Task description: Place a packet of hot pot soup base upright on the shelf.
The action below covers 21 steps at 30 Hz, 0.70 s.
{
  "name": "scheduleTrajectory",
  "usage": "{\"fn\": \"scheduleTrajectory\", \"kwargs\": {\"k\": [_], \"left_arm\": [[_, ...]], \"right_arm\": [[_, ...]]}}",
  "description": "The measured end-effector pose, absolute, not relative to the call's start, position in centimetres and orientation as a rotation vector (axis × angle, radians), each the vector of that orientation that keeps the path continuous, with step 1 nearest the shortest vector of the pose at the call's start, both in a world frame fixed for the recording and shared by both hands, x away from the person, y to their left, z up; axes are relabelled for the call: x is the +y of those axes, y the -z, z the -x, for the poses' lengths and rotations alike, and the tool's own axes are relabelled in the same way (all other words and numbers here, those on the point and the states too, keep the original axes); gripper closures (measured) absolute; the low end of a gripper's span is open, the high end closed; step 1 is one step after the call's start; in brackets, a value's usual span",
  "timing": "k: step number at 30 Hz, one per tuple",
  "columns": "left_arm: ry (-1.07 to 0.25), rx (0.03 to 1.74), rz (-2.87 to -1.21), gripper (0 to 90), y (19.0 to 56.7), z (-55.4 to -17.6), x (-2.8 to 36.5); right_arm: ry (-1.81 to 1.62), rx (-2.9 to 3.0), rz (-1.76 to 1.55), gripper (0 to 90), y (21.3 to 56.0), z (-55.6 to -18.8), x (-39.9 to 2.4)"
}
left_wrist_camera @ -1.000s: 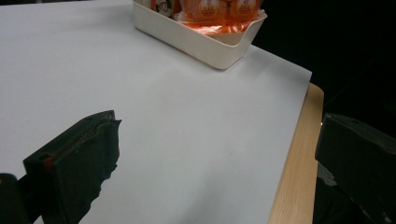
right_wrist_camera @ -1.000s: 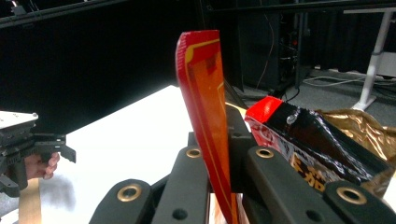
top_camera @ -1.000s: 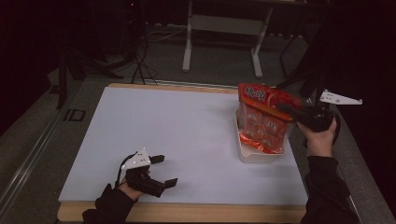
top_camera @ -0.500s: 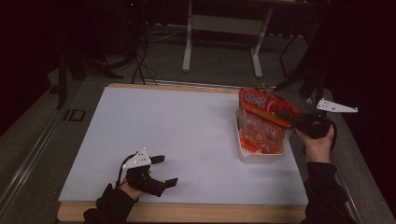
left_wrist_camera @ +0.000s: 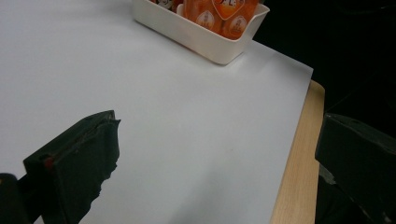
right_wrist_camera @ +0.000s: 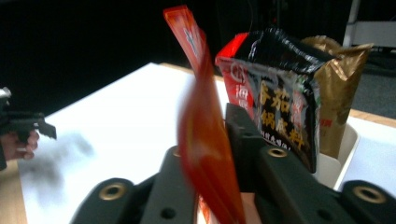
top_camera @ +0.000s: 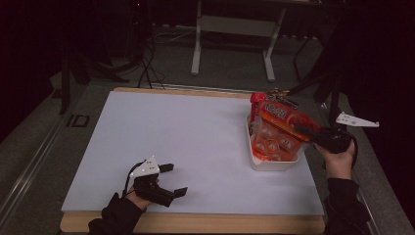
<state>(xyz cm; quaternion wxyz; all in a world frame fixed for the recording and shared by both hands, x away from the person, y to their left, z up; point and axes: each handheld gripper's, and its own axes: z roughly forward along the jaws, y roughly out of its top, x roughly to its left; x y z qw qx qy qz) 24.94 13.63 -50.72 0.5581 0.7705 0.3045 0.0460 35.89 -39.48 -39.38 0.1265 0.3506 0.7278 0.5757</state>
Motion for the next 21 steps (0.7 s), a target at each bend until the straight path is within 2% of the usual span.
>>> {"fn": "scheduleTrajectory", "kwargs": {"k": [2, 4, 7, 11, 14, 21], "left_arm": [[-0.11, 0.721, -1.817, 0.0, 50.7, -25.0, 13.7], [-0.107, 0.722, -1.815, 0.0, 50.7, -25.0, 13.7], [-0.107, 0.719, -1.817, 0.0, 50.8, -24.9, 13.7], [-0.104, 0.722, -1.815, 0.0, 50.8, -24.9, 13.6], [-0.104, 0.72, -1.815, 0.0, 50.8, -24.9, 13.6], [-0.11, 0.71, -1.821, 0.1, 50.8, -24.8, 13.6]], "right_arm": [[-1.694, 2.097, -1.014, 77.8, 39.0, -35.7, -39.7], [-1.681, 2.053, -1.012, 69.3, 38.3, -35.4, -39.7], [-1.664, 2.053, -0.975, 64.4, 37.4, -35.3, -39.5], [-1.663, 2.054, -0.942, 63.9, 36.3, -35.0, -39.0], [-1.675, 2.043, -0.913, 58.3, 35.4, -34.8, -38.5], [-1.692, 2.038, -0.859, 58.0, 33.3, -34.4, -37.5]]}}
